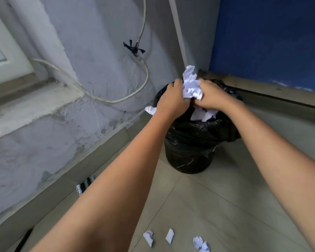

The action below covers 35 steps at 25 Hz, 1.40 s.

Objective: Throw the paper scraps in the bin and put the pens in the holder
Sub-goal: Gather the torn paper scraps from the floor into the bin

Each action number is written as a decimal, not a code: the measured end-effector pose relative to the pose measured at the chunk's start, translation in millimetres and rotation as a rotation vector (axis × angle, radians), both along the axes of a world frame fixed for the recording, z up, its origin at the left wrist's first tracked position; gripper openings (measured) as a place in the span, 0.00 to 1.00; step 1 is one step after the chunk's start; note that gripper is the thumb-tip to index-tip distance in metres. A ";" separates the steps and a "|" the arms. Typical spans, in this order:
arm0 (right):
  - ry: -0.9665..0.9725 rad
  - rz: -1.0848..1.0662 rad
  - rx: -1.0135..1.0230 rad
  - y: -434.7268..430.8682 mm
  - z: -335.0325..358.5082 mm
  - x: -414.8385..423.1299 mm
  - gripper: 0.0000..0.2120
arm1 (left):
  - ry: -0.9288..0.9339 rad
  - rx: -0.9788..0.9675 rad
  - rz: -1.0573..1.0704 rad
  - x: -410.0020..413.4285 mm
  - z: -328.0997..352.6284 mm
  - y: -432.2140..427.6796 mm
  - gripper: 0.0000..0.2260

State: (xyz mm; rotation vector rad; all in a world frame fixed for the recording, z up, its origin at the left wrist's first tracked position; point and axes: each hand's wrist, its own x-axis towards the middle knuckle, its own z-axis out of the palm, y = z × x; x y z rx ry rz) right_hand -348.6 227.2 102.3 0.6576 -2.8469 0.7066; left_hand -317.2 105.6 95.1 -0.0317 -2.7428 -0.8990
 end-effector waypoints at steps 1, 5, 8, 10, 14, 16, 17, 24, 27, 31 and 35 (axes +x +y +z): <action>-0.080 -0.018 0.017 8.0 -6.3 -6.3 0.22 | -0.032 0.046 -0.010 -4.3 -6.2 3.3 0.21; -0.091 -0.129 -0.184 31.6 -1.5 -0.5 0.33 | 0.015 0.183 -0.101 0.9 6.0 9.9 0.25; 0.220 -0.140 -0.542 38.8 -7.7 45.7 0.14 | 0.158 0.439 -0.076 21.0 20.8 3.8 0.12; 0.488 -0.137 -0.646 42.1 -33.5 98.2 0.08 | 0.339 0.672 0.043 49.3 4.1 -10.4 0.10; 0.218 0.063 -0.404 43.8 -156.2 195.2 0.07 | 0.408 0.667 0.418 128.8 -92.9 -39.8 0.11; -0.084 0.133 -0.232 51.0 -216.2 231.7 0.18 | 0.172 0.630 0.515 170.1 -150.8 -46.8 0.17; -0.173 0.171 -0.122 54.4 -239.5 245.8 0.25 | 0.042 0.577 0.522 190.6 -178.3 -48.0 0.20; -0.098 0.379 0.201 -12.1 -276.5 270.0 0.37 | -0.306 0.241 0.117 291.8 -255.7 -49.9 0.28; -0.105 0.324 0.134 -62.3 -281.5 239.2 0.32 | -0.076 0.364 0.239 285.3 -236.8 -70.8 0.20; -0.138 0.347 0.084 -134.3 -278.3 178.3 0.25 | 0.101 0.286 0.498 281.0 -218.5 -131.8 0.20; -0.072 0.452 0.150 -190.2 -278.2 130.9 0.24 | 0.074 0.189 0.841 319.7 -229.7 -189.4 0.22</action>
